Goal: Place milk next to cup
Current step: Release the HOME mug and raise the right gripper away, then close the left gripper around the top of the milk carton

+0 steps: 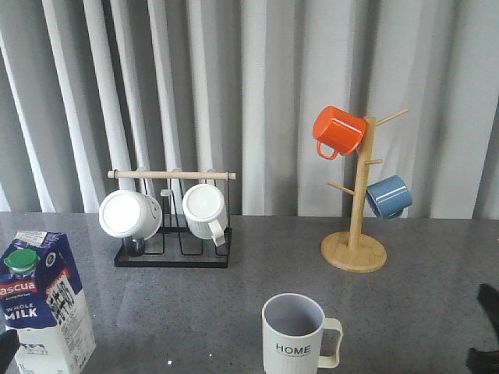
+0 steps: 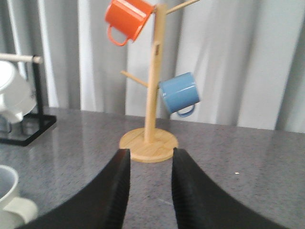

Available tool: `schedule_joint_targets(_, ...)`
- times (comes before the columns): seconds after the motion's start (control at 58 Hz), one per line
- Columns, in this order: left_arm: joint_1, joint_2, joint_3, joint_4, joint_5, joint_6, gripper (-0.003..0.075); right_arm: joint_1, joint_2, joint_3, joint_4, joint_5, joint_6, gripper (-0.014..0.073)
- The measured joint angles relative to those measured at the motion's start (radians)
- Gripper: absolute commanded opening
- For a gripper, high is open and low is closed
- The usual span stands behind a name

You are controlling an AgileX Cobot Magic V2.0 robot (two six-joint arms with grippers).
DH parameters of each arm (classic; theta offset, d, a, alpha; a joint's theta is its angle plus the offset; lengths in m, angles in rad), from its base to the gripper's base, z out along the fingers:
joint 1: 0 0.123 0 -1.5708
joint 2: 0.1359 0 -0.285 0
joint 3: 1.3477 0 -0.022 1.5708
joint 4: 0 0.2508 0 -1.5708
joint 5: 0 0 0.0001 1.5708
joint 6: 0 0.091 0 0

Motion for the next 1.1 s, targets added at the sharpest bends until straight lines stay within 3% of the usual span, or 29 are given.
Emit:
schedule_joint_targets(0.138, 0.0, 0.0, 0.0, 0.0, 0.0, 0.0, 0.0559, -0.09, -0.109, 0.0, -0.056, 0.073, 0.078, 0.0203)
schedule_joint_targets(0.293, 0.0, 0.0, 0.0, 0.0, 0.0, 0.0, 0.0559, -0.097, -0.19, 0.001, -0.065, 0.165, 0.091, -0.0013)
schedule_joint_targets(0.586, 0.0, 0.0, 0.0, 0.0, 0.0, 0.0, 0.0559, -0.099, -0.309, 0.002, -0.073, 0.221, 0.088, -0.0011)
schedule_joint_targets(1.103, 0.0, 0.0, 0.0, 0.0, 0.0, 0.0, 0.0559, -0.099, -0.312, 0.002, -0.087, 0.211, 0.073, -0.0011)
